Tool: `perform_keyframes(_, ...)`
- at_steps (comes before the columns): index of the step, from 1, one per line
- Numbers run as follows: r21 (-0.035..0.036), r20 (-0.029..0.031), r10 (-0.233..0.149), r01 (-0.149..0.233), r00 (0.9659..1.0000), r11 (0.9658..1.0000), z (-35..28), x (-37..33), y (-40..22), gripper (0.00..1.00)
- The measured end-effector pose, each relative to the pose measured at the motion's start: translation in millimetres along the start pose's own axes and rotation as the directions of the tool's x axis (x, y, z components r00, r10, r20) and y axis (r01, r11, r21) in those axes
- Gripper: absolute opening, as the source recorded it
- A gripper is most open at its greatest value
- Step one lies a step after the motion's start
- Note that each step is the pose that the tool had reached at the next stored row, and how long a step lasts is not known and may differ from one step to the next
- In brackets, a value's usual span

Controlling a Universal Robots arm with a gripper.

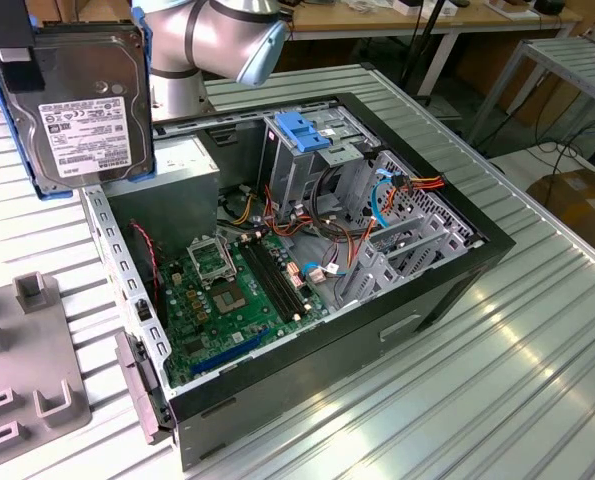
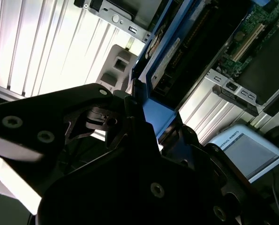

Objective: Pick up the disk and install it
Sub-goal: 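Pick up the disk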

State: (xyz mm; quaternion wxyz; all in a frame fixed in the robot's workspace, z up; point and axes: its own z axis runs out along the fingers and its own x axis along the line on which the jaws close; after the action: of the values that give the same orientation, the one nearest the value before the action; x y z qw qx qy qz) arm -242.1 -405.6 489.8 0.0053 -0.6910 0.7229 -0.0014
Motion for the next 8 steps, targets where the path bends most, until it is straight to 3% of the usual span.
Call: perform_keyframes(8, 0.0001, -0.0011, 0.0, 0.0, 1.0, 1.0, 0.8, 0.1, -21.1, 0.37)
